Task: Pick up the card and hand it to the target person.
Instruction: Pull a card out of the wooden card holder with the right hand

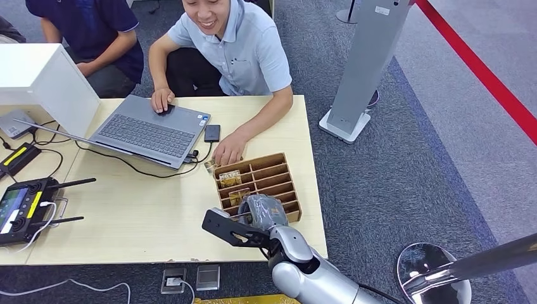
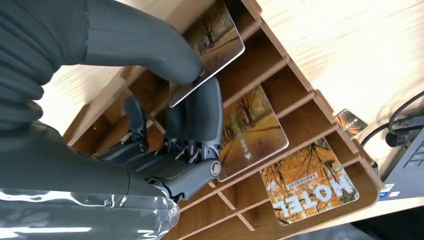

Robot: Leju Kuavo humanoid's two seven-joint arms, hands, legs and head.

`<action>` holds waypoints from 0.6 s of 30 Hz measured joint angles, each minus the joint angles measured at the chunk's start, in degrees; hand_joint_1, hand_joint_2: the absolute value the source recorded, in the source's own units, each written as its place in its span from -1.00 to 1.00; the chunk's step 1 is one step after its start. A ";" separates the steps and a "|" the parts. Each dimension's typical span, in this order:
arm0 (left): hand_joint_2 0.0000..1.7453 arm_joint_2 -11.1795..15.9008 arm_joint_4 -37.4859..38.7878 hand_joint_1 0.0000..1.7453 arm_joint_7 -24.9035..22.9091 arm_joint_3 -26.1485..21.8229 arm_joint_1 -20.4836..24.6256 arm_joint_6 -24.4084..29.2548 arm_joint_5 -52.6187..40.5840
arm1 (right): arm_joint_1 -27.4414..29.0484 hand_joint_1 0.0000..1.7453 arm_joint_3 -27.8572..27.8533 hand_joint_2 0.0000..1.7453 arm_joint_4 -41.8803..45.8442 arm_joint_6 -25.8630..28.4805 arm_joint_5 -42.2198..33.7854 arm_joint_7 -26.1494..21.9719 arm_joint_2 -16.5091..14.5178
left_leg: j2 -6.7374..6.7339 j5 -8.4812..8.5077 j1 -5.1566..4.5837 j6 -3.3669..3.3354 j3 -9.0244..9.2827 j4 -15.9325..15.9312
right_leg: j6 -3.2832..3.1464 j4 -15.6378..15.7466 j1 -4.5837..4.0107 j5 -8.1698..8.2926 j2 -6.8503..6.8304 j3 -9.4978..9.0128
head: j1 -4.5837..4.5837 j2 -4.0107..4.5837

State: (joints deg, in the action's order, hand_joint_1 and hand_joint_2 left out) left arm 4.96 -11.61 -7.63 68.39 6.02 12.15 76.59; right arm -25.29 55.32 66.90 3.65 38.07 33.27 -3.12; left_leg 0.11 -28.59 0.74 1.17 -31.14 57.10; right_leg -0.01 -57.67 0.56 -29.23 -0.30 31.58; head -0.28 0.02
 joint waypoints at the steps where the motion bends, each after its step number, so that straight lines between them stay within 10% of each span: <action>1: -1.00 0.00 0.00 -1.00 0.00 0.00 0.00 0.00 0.00 | -0.01 0.52 0.00 1.00 -0.03 -0.02 -0.01 -0.04 -0.01 | 0.00 0.00 0.00 0.00 -0.01 0.00 | 0.00 0.00 0.00 0.00 0.00 0.01 | -0.01 0.00; 18: -1.00 0.00 0.00 -1.00 0.31 0.00 0.01 0.68 -0.38 | -0.05 0.60 0.01 1.00 -0.16 0.31 -0.39 -0.39 -0.02 | 0.00 0.00 0.00 0.00 0.00 0.00 | 0.00 0.00 0.00 0.00 0.00 0.01 | -0.02 0.00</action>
State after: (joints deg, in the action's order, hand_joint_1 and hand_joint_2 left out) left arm 4.96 -11.61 -7.32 68.39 6.03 12.84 76.21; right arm -25.34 55.33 66.75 3.96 37.68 32.88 -3.14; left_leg 0.11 -28.59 0.74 1.17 -31.14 57.10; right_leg -0.01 -57.67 0.56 -29.23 -0.29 31.59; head -0.30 0.02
